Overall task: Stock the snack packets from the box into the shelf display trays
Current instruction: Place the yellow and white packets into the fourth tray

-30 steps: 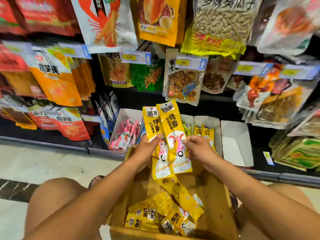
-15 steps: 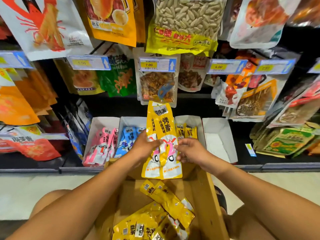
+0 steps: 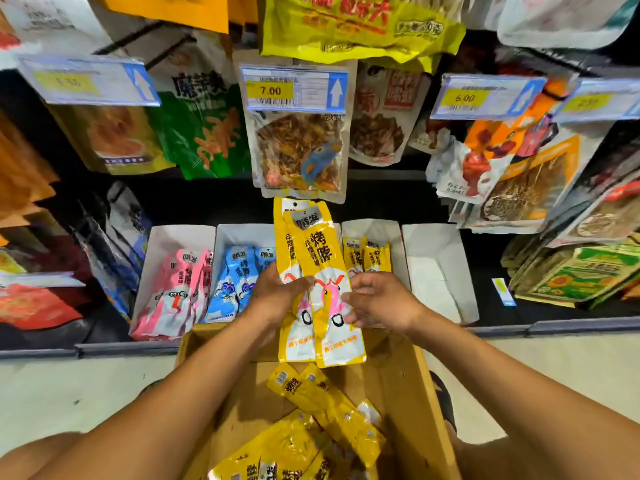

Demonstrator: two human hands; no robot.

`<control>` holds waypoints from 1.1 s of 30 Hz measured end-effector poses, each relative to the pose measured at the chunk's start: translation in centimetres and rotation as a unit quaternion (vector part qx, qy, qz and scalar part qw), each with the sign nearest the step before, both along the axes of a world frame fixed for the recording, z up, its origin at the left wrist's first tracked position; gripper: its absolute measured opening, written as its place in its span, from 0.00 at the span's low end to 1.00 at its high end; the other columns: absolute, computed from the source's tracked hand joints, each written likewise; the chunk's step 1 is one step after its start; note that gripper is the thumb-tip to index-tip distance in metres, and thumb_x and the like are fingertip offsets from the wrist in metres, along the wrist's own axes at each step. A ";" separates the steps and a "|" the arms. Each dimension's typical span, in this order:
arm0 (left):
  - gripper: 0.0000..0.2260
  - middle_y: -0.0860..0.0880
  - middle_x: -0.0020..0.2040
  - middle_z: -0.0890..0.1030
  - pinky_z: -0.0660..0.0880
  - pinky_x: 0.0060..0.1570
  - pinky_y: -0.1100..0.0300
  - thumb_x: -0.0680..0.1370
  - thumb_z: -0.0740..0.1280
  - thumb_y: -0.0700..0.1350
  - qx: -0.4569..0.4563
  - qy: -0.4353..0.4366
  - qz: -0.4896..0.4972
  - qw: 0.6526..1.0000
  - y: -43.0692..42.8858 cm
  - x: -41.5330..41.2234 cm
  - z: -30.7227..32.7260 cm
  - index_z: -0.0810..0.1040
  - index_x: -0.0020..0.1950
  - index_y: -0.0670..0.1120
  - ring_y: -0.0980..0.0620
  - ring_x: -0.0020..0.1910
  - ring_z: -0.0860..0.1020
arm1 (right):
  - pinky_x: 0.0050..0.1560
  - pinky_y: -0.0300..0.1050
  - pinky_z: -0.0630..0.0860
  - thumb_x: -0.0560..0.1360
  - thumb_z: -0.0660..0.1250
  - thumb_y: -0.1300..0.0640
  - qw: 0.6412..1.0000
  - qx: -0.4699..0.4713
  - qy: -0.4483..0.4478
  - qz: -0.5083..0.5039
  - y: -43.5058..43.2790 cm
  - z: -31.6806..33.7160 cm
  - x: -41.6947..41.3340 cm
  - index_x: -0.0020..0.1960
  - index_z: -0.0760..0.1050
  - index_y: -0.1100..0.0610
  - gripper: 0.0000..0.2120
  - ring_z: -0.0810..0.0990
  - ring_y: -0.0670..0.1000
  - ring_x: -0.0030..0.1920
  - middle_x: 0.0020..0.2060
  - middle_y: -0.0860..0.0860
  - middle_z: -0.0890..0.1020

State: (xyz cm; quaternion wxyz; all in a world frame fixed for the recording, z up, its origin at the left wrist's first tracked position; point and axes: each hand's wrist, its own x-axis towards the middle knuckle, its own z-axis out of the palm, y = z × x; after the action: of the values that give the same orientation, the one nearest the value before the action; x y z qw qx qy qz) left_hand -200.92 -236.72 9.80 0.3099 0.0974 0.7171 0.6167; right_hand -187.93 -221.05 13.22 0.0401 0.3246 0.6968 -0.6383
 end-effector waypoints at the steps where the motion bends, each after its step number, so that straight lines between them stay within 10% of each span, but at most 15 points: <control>1: 0.15 0.51 0.57 0.86 0.77 0.47 0.59 0.77 0.75 0.42 -0.001 0.000 0.001 1.000 0.0 0.0 0.0 0.78 0.63 0.47 0.51 0.54 0.84 | 0.41 0.46 0.84 0.78 0.70 0.60 1.000 -0.001 -0.004 0.000 0.0 0.0 -0.1 0.62 0.73 0.63 0.14 0.85 0.52 0.37 0.54 0.60 0.82; 6: 0.13 0.53 0.56 0.86 0.80 0.60 0.47 0.79 0.72 0.45 -0.012 -0.027 0.003 1.000 0.0 -0.9 -0.1 0.80 0.63 0.52 0.49 0.54 0.85 | 0.35 0.42 0.81 0.79 0.69 0.63 0.999 0.018 -0.011 -0.026 0.7 -0.1 -0.5 0.62 0.73 0.64 0.13 0.83 0.50 0.34 0.52 0.64 0.82; 16: 0.08 0.53 0.52 0.83 0.72 0.43 0.59 0.82 0.68 0.44 -0.043 -0.048 0.040 0.997 -1.3 -2.8 -0.1 0.79 0.61 0.50 0.52 0.49 0.80 | 0.23 0.35 0.73 0.80 0.64 0.68 0.985 0.071 -0.050 -0.147 8.9 -1.8 -2.6 0.54 0.72 0.62 0.04 0.77 0.43 0.21 0.32 0.57 0.79; 20: 0.16 0.51 0.60 0.84 0.77 0.64 0.43 0.77 0.71 0.49 -0.049 -0.037 0.033 0.998 -1.6 -3.2 -0.6 0.79 0.65 0.54 0.45 0.59 0.81 | 0.22 0.36 0.75 0.79 0.67 0.65 0.972 0.128 -0.109 -0.163 11.5 -5.0 -4.2 0.58 0.74 0.63 0.08 0.79 0.46 0.25 0.37 0.60 0.82; 25: 0.16 0.51 0.60 0.84 0.77 0.63 0.44 0.76 0.71 0.50 -0.040 -0.043 0.019 0.998 -1.9 -3.2 -0.8 0.79 0.65 0.54 0.45 0.58 0.82 | 0.18 0.35 0.70 0.81 0.64 0.66 0.967 0.118 -0.153 -0.168 12.6 -8.4 -6.5 0.55 0.74 0.63 0.04 0.76 0.43 0.17 0.33 0.59 0.78; 29: 0.14 0.52 0.57 0.85 0.78 0.50 0.54 0.79 0.70 0.47 -0.043 -0.048 0.023 0.998 -1.8 -3.7 -1.4 0.79 0.64 0.53 0.47 0.54 0.83 | 0.21 0.35 0.74 0.81 0.64 0.66 0.968 0.100 -0.168 -0.160 12.6 -11.2 -8.3 0.41 0.73 0.62 0.09 0.79 0.46 0.23 0.33 0.58 0.78; 33: 0.14 0.51 0.58 0.85 0.78 0.50 0.54 0.79 0.70 0.47 -0.053 -0.046 0.019 0.997 -1.8 -3.8 -1.9 0.79 0.65 0.53 0.46 0.56 0.83 | 0.48 0.51 0.84 0.75 0.70 0.63 0.965 0.147 -0.192 -0.098 13.6 -14.3 -8.9 0.43 0.75 0.57 0.04 0.82 0.55 0.42 0.42 0.56 0.81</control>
State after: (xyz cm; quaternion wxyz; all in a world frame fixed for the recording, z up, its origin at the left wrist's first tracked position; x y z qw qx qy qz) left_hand -204.67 -238.56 7.90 0.3361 0.0388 0.7352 0.5874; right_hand -196.78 -207.44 -1.06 0.0626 0.5102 0.7268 -0.4556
